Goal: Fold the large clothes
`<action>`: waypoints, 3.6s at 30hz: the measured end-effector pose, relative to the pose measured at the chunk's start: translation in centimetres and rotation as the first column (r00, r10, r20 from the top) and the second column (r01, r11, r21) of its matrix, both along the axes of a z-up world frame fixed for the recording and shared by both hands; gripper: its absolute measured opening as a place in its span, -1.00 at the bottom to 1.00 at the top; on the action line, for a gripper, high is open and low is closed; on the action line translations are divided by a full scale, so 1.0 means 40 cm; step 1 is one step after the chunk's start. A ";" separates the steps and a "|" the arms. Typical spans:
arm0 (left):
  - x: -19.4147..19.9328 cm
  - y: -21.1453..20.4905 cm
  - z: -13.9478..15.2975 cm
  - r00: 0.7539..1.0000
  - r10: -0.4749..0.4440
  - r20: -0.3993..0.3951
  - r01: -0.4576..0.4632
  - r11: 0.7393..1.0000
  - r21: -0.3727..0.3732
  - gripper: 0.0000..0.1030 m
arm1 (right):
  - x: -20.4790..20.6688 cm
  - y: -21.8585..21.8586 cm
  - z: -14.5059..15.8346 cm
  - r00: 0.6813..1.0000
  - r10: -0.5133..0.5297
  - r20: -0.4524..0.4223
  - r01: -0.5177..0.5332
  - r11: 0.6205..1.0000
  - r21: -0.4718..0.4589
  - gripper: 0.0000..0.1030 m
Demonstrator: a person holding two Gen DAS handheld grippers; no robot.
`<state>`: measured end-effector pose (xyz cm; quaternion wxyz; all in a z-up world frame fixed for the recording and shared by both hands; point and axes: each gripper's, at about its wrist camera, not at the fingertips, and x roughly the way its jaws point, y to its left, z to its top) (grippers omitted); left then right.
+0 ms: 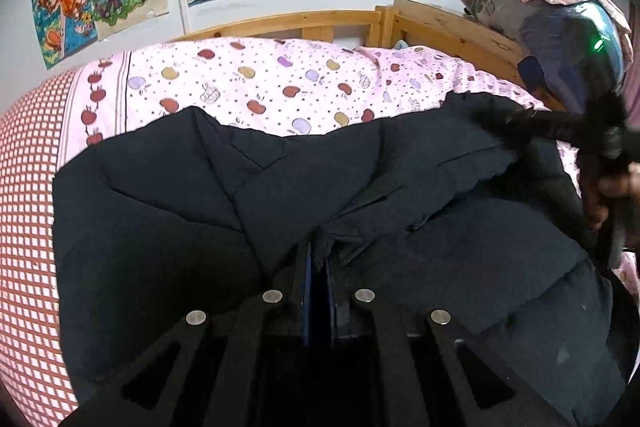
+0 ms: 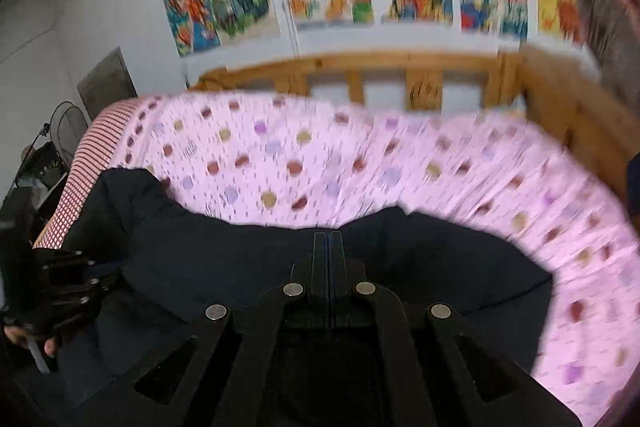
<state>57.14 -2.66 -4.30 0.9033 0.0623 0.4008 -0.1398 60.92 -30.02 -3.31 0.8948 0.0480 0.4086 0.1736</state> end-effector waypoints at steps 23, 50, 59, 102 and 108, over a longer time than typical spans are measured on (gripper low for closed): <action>0.142 -0.093 -0.079 0.982 -0.090 -0.168 0.078 0.994 -0.073 -0.93 | -0.027 0.068 -0.131 0.960 0.161 -0.228 -0.158 0.987 0.031 -0.98; 0.121 -0.109 -0.167 0.996 -0.064 -0.069 0.065 0.998 0.015 -0.93 | -0.041 0.135 -0.247 0.954 0.193 -0.230 -0.188 0.981 0.044 -0.97; 0.049 -0.118 -0.128 0.995 -0.073 0.068 0.071 0.997 0.036 -0.91 | -0.087 0.089 -0.254 0.977 0.148 -0.154 -0.123 0.980 0.158 -0.98; -0.785 -0.087 0.318 0.937 0.137 0.321 -0.104 0.988 -0.118 1.00 | -0.856 -0.168 0.330 0.983 -0.076 0.164 0.058 0.992 0.111 0.87; -0.899 -0.087 0.314 0.931 0.112 0.347 -0.092 0.993 -0.075 1.00 | -0.959 -0.162 0.350 0.981 -0.058 0.186 0.046 0.997 0.064 0.87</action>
